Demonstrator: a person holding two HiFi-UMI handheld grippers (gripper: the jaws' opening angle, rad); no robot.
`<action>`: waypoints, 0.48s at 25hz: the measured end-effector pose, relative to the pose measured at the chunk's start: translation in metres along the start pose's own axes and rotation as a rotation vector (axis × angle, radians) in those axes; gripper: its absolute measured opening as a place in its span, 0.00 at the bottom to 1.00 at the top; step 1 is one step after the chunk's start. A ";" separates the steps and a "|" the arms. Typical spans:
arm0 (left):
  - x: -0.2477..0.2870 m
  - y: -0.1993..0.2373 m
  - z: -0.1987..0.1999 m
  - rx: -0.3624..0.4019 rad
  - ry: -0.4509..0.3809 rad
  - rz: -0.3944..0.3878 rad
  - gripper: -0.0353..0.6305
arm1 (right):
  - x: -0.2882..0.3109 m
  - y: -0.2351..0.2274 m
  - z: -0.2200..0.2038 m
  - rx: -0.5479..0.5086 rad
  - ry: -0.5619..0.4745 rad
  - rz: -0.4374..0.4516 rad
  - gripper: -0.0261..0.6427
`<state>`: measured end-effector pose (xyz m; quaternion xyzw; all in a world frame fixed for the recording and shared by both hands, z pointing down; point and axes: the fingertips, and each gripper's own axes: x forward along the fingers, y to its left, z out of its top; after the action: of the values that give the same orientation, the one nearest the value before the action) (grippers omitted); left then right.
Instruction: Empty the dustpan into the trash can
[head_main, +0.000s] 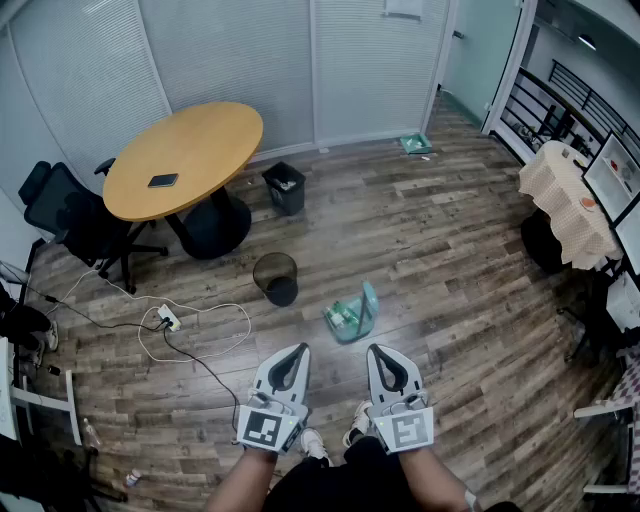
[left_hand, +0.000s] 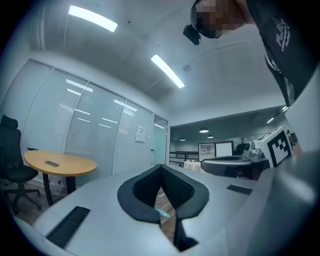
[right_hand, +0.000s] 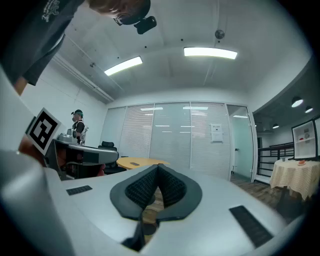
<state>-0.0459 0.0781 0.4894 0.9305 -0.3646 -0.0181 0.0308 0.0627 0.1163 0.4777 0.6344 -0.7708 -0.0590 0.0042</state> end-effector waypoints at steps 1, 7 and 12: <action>-0.008 -0.001 0.001 0.003 -0.002 0.002 0.07 | -0.004 0.005 0.003 -0.002 -0.007 -0.002 0.07; -0.039 -0.023 0.009 0.000 -0.063 -0.018 0.07 | -0.032 0.023 0.016 -0.018 -0.032 -0.002 0.07; -0.044 -0.035 0.011 0.019 -0.058 -0.019 0.07 | -0.042 0.024 0.019 -0.009 -0.044 0.007 0.07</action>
<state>-0.0549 0.1335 0.4765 0.9332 -0.3567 -0.0419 0.0113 0.0456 0.1638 0.4636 0.6303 -0.7726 -0.0765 -0.0098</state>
